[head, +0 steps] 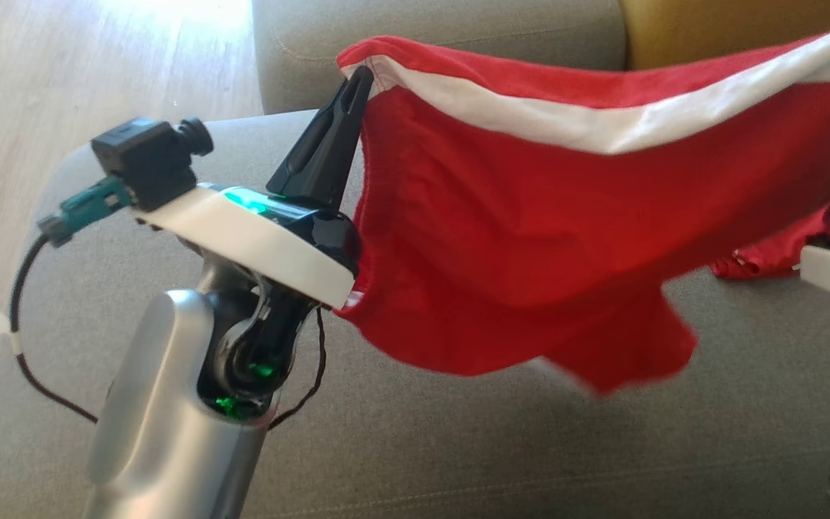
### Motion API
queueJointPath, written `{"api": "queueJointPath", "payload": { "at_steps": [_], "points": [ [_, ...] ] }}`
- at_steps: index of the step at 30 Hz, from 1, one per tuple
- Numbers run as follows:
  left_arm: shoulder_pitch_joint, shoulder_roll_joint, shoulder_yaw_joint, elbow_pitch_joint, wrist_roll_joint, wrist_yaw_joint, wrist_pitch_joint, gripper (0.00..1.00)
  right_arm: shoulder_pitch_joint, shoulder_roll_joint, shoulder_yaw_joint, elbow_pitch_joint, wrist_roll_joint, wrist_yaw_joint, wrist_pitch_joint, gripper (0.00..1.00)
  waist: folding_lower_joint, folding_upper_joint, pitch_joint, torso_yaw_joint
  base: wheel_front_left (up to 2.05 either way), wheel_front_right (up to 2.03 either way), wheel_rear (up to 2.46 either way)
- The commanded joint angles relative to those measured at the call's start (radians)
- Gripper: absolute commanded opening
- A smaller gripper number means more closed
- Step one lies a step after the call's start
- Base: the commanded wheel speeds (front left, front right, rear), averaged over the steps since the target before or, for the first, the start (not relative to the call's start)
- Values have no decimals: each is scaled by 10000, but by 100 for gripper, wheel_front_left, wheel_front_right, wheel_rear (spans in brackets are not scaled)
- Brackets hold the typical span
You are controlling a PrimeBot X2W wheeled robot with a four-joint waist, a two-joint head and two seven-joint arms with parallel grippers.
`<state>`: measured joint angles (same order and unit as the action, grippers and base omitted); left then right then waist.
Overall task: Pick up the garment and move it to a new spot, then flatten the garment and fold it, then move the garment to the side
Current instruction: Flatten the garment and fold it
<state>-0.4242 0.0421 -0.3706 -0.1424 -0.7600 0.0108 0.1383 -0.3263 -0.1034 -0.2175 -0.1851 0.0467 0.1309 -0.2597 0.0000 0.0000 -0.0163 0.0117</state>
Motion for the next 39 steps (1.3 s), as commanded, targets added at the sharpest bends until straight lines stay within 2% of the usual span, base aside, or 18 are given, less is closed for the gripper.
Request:
{"api": "queueJointPath", "payload": {
  "at_steps": [1,6,9,12,15,21,24,27,32,36,39],
  "points": [
    [-241,82,438,-486,-155,86,95,0,-114,12,248,-346,75,-2,35,0,0,0,-2,27,0,0,0],
    [-142,137,676,-1430,-839,714,928,0,17,65,433,-493,119,-2,354,0,0,0,94,75,0,0,0],
    [-603,538,823,-1449,-703,879,1411,0,-281,1,598,-310,265,-2,772,0,0,0,341,77,0,0,0],
    [-1544,641,1027,-707,-1011,990,2024,0,-1257,-337,1071,412,665,-2,1258,0,0,0,930,42,0,0,0],
    [-3381,710,1459,570,-993,1177,2244,0,-2967,-961,1490,1289,845,-2,1415,0,0,0,1972,50,0,0,0],
    [-7801,994,1319,3126,132,522,1714,0,-7415,-2032,2605,3516,1069,-2,1428,0,0,0,4175,-45,0,0,0],
    [-9599,1016,1150,4456,842,108,804,0,-9539,-1994,2503,4778,1274,-2,1093,0,0,0,4985,-77,0,0,0],
    [-10690,973,939,5722,1495,-253,-407,0,-10887,-1763,2352,5968,1322,-2,595,0,0,0,5447,-86,0,0,0],
    [-10924,707,682,7322,1726,-820,-1975,0,-11168,-1313,2798,7421,1557,-2,152,0,0,0,5866,-113,0,0,0],
    [-10258,765,70,8415,2090,-1179,-2964,0,-10019,-924,2702,8457,1934,-2,11,0,0,0,5868,-77,0,0,0],
    [-9599,686,-222,9029,1915,-1318,-3275,0,-9225,-765,2772,8787,1940,-2,-12,0,0,0,5921,28,0,0,0]
  ]
}}
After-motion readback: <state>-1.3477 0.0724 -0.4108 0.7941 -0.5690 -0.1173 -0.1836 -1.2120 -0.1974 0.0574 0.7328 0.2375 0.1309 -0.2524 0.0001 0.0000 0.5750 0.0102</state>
